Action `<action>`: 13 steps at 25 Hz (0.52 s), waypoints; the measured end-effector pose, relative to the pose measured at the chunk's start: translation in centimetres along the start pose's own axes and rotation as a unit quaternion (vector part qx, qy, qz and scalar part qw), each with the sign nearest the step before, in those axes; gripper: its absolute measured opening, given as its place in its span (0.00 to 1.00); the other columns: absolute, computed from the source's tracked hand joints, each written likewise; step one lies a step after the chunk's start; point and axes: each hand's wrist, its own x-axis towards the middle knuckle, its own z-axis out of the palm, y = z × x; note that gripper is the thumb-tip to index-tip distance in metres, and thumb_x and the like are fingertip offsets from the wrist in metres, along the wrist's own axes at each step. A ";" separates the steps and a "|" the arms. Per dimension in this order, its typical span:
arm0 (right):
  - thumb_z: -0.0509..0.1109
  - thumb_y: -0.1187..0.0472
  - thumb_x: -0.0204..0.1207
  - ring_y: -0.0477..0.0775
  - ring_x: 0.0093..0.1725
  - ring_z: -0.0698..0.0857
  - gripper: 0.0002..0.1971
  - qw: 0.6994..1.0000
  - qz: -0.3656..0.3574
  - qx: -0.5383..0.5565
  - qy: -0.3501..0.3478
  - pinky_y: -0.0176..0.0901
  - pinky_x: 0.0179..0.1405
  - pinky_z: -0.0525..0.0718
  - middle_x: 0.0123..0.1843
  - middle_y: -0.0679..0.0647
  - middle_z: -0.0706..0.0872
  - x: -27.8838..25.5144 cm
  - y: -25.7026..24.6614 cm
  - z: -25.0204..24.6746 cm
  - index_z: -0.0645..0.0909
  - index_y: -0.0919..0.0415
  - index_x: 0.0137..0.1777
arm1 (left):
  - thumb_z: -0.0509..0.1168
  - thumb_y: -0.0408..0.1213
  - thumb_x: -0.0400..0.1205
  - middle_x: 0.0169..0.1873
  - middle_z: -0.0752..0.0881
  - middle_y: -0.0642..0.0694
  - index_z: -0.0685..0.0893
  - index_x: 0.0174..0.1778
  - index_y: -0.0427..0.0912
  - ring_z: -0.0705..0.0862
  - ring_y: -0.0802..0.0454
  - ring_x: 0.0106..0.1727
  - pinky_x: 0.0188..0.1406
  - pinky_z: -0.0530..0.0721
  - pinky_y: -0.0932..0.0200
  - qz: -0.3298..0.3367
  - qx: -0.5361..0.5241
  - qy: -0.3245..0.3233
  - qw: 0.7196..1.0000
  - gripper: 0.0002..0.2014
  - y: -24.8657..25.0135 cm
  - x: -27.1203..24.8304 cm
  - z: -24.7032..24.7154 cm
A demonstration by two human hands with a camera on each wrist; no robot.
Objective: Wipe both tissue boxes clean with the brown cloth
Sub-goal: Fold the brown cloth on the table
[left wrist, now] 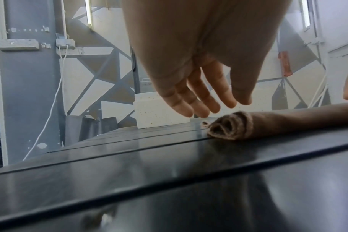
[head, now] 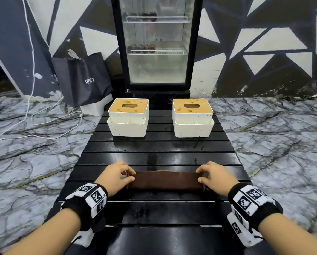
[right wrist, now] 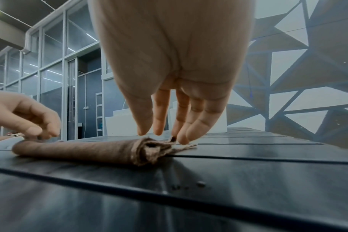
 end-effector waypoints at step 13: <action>0.75 0.54 0.69 0.58 0.68 0.72 0.29 0.993 0.100 -0.029 -0.052 0.45 0.70 0.70 0.67 0.57 0.70 0.1 0.2 1.4 0.72 0.59 0.70 | 0.72 0.40 0.76 0.60 0.80 0.52 0.85 0.61 0.48 0.79 0.55 0.62 0.64 0.70 0.66 -0.021 0.031 -0.055 0.998 0.17 -0.5 -1.1 1.3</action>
